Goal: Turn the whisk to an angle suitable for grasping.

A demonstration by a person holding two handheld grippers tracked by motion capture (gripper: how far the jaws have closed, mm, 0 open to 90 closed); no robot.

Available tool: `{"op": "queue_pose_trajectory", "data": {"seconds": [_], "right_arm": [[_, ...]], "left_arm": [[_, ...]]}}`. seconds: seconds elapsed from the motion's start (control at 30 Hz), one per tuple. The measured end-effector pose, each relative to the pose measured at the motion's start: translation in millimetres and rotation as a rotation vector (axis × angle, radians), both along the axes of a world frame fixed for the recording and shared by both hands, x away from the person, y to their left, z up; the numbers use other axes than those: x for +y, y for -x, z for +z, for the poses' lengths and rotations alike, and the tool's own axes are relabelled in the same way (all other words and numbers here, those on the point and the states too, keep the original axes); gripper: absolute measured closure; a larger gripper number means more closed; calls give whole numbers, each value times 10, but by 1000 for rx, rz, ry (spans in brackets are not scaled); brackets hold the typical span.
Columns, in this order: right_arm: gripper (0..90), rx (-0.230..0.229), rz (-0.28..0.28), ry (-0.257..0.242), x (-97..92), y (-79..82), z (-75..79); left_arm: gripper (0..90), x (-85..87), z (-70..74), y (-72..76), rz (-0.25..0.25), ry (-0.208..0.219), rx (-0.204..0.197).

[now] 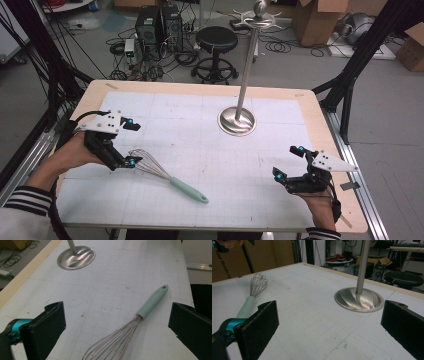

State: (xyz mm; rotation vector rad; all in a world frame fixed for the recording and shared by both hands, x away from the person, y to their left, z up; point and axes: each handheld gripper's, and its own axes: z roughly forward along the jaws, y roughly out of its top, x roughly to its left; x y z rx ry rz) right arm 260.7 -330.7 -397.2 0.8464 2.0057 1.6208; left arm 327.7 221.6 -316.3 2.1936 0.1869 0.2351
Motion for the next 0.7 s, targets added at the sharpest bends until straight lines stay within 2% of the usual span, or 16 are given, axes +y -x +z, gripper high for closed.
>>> {"op": "queue_pose_trajectory", "data": {"seconds": [0.03, 0.1, 0.13, 0.17, 0.27, 0.33, 0.37, 0.4, 0.57, 0.7], "right_arm": [[1, -4, -3, 1, -3, -2, 0], [1, 1, -1, -5, -8, 2, 3], [1, -3, -1, -4, -12, 1, 4], [1, -3, -1, -4, -12, 1, 4], [1, 2, 0, -5, -10, 3, 3], [1, 2, 1, -6, -9, 2, 2], [1, 1, 1, -5, -9, 1, 2], [1, 1, 2, -7, -7, 0, 1], [1, 0, -2, -3, -6, 0, 1], [1, -5, 0, -2, 0, -4, 2]], "left_arm": [[17, -34, 7, -5, -8, -4, 3], [17, -98, 16, -15, -30, -40, -7], [17, -159, 19, -31, -60, -85, 11], [17, -159, 19, -31, -60, -85, 11], [17, -263, 20, -37, -82, -126, 10], [17, -333, 6, -33, -97, -132, 15], [17, -361, 2, -32, -107, -150, 25], [17, -422, -18, -36, -129, -185, 21], [17, -540, -63, -40, -147, -217, 21], [17, -647, -130, -47, -165, -270, 23]]}}
